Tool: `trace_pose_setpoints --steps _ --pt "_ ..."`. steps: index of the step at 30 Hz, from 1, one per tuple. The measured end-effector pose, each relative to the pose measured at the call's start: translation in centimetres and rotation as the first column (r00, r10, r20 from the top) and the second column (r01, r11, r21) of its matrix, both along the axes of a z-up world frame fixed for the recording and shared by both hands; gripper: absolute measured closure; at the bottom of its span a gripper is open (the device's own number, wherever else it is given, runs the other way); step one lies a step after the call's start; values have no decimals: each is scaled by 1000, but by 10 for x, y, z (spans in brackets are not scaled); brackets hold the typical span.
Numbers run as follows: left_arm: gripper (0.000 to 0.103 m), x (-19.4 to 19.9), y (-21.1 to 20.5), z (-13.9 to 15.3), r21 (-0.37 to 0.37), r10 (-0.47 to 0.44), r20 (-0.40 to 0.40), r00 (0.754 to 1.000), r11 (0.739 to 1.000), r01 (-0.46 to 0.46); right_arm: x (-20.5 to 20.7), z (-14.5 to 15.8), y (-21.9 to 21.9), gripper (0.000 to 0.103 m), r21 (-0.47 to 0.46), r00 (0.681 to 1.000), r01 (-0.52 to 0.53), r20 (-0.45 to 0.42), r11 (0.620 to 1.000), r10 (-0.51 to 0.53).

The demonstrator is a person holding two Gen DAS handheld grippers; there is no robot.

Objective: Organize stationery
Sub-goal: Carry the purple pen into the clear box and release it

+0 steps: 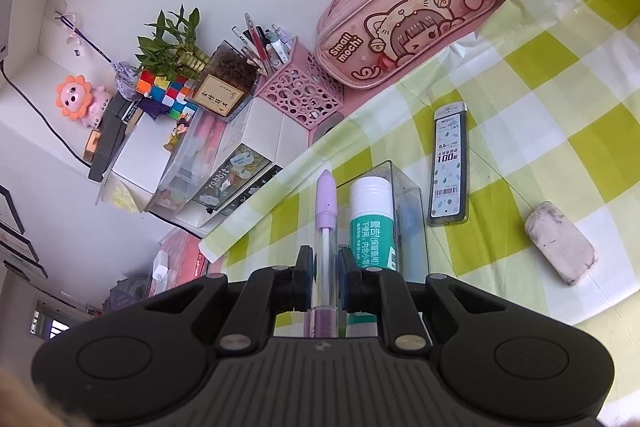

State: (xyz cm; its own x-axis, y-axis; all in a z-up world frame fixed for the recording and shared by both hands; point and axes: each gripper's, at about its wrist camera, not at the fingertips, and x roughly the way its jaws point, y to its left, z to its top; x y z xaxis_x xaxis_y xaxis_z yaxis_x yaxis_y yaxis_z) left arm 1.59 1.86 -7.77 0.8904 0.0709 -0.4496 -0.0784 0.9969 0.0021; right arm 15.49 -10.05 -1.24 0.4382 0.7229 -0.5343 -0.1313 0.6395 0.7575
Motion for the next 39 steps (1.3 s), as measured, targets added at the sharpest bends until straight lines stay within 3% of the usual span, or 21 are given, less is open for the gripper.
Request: trace_pose_setpoints --steps 15,22,32,39 --pt "27 0 0 0 0 0 0 1000 1000 0 -8 2 -3 81 4 999 -5 39 1000 5" --pt "25 1 0 0 1 -1 -1 1000 1000 1 -20 7 -25 65 -33 994 53 100 998 -49" --pt "25 2 -1 0 2 2 -1 1000 1000 -2 -28 -1 -71 40 -194 964 222 191 955 -185" --pt "25 1 -1 0 3 2 -1 1000 1000 -2 -27 -19 -81 39 -320 954 264 222 910 -199"
